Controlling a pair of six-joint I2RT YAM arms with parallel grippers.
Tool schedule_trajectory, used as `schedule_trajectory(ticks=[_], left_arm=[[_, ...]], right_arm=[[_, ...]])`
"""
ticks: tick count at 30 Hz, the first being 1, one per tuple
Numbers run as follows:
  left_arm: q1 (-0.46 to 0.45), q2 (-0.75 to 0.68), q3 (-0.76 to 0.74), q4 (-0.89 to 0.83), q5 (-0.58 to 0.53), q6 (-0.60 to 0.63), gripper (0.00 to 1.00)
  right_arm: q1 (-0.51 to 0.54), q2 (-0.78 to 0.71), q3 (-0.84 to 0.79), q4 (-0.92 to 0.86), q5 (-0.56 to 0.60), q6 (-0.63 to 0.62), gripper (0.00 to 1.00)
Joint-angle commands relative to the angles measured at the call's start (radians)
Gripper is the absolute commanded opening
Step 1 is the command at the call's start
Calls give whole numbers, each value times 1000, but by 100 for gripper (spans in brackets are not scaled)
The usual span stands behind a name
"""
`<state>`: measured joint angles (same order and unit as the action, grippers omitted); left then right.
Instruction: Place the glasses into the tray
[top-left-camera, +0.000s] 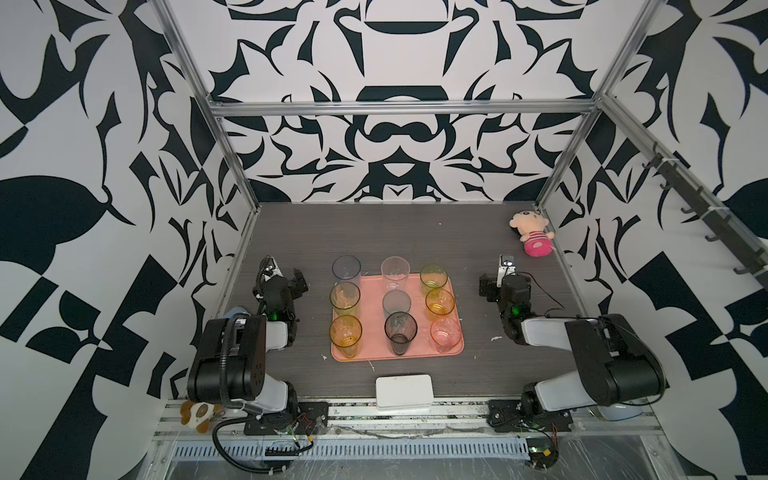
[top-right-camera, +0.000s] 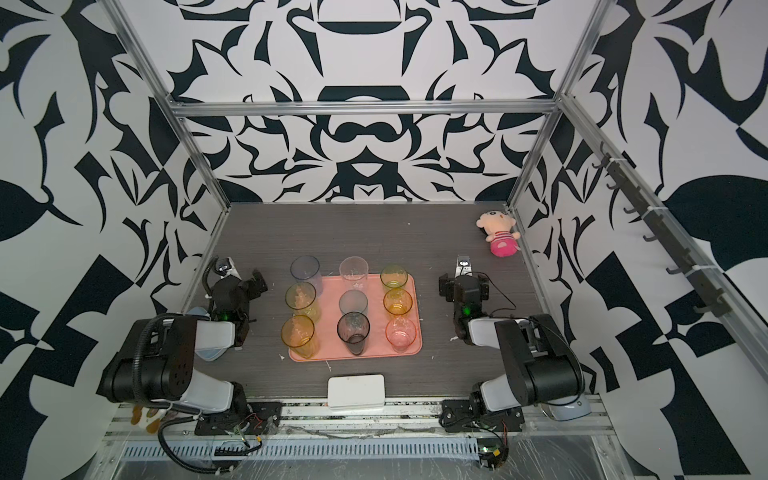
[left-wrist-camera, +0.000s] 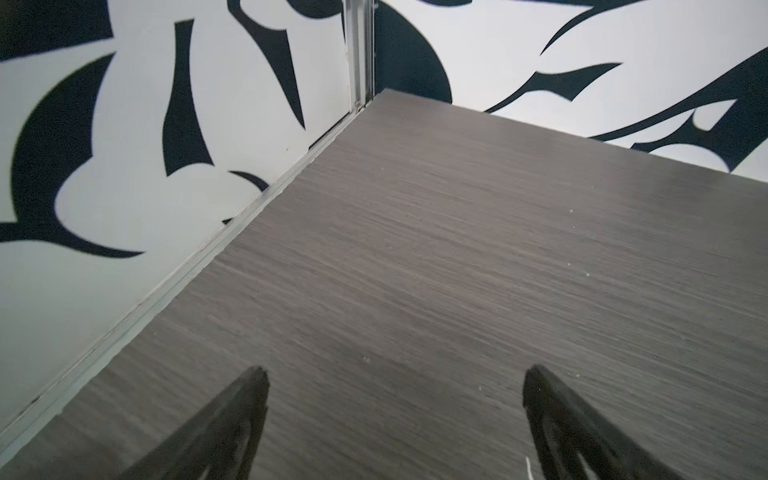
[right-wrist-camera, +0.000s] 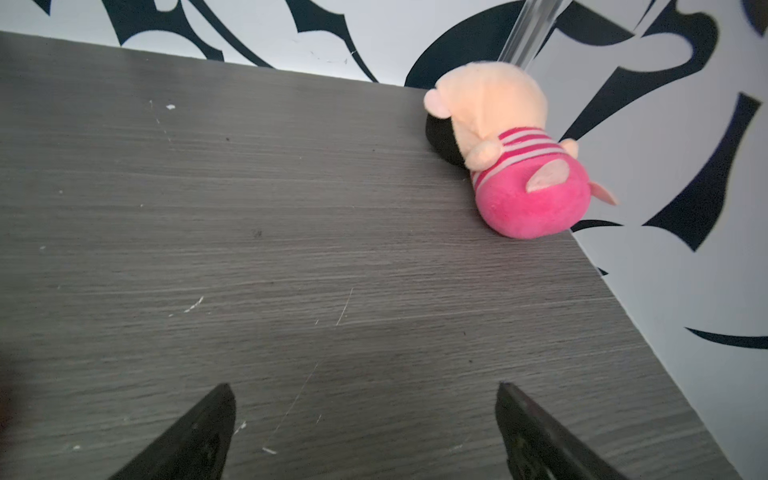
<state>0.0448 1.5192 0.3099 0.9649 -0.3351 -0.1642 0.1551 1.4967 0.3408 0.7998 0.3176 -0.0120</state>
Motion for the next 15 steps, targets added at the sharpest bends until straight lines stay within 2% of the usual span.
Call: schedule_trajectory(ticks=[1,2,4,7,15], left_arm=[[3,49,-29,148,34,23,99],[4,31,-6,77,36,19,100],[3,18,58,-74,24,5,100],[1,39,42,-2,18,17,100],[1,29,47,-29,22,12,100]], right_arm=[[-7,56,-6,160,-62,-23,100],[-17,72,-8,189,-70,-18,100],[-24,58,7,132,-47,3,100],[-37,61,7,135,-55,12,100],[-38,61,6,137,-48,8,100]])
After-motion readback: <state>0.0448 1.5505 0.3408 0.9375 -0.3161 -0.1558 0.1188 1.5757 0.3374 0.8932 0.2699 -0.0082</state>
